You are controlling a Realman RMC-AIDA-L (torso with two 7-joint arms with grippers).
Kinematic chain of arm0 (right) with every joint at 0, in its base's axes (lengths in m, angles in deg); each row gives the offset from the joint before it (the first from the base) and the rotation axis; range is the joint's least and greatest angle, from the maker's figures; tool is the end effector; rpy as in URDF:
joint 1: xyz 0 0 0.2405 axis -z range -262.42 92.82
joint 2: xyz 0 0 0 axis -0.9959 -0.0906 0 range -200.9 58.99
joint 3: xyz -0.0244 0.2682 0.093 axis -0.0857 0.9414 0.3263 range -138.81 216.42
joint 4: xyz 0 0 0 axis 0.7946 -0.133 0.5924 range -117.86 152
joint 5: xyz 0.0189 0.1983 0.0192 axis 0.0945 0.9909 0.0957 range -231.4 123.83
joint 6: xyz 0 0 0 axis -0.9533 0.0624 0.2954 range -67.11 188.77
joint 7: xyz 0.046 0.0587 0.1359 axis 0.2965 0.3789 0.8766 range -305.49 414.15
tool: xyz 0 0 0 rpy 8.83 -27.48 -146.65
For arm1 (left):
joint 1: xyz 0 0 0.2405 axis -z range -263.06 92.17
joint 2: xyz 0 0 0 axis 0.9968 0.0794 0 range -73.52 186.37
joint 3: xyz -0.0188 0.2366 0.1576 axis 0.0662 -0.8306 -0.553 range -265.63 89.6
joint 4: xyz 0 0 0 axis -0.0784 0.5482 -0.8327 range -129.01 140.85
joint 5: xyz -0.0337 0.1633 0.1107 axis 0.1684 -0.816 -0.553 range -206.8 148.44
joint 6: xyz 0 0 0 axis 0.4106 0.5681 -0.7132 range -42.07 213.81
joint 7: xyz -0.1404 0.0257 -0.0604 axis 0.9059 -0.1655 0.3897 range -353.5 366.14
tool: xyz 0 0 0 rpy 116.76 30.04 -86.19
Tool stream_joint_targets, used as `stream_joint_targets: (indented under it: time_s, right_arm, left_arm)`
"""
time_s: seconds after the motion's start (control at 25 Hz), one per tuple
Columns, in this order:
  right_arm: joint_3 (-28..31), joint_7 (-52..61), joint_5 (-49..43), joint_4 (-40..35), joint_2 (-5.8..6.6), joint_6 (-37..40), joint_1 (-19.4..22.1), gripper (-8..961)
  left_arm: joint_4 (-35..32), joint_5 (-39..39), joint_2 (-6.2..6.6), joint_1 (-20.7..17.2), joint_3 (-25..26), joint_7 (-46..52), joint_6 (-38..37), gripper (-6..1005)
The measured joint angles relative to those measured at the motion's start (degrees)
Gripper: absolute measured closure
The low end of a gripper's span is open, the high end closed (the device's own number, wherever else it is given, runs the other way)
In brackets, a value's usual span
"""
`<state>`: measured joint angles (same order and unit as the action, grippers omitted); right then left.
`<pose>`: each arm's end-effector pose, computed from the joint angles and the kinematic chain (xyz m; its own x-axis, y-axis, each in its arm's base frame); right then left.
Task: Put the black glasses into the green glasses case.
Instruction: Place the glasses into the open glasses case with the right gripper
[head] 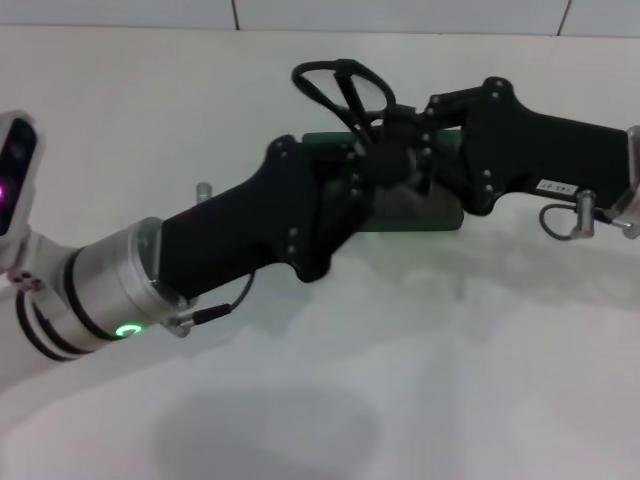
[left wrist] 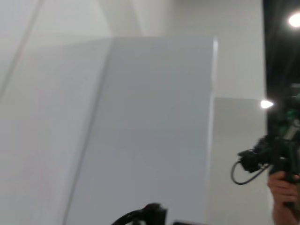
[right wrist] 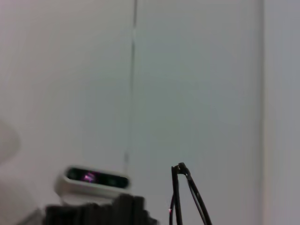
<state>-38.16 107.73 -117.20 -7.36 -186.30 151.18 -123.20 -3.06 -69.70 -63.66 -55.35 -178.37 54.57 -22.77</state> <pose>0.1682 0.3540 -0.0393 0.6399 0.1071 -0.7610 -0.0496 -0.9824 -0.1799 -0.2031 0.2717 -0.0514 0.3117 0.0794 0.9468 0.2412 -0.9705 0.0020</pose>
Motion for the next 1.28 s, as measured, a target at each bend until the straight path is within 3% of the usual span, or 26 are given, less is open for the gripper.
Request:
stream_joint_targets:
  time_s: [0.24,0.52,0.92,1.28]
  right_arm:
    - [-0.15,0.20,-2.79,-1.46,1.27,-9.10,0.14,901]
    - [-1.97,8.66,-21.17,-11.30,-0.57,-24.27,-1.17,901]
    - [-9.85,14.34,-31.05,-18.27,-0.65,-34.91,-1.85,902]
    - [-19.82,15.20,-32.66,-19.82,-0.78,-47.15,-1.85,902]
  left_arm:
    - [0.68,0.63,0.85,-2.66,1.93,0.00,0.30,950]
    - [0.30,0.55,0.91,-3.69,3.35,0.00,0.32,949]
    - [0.84,0.60,0.58,-3.84,3.35,-0.61,0.36,948]
    - [0.89,0.58,0.55,-3.89,3.35,-0.62,0.43,946]
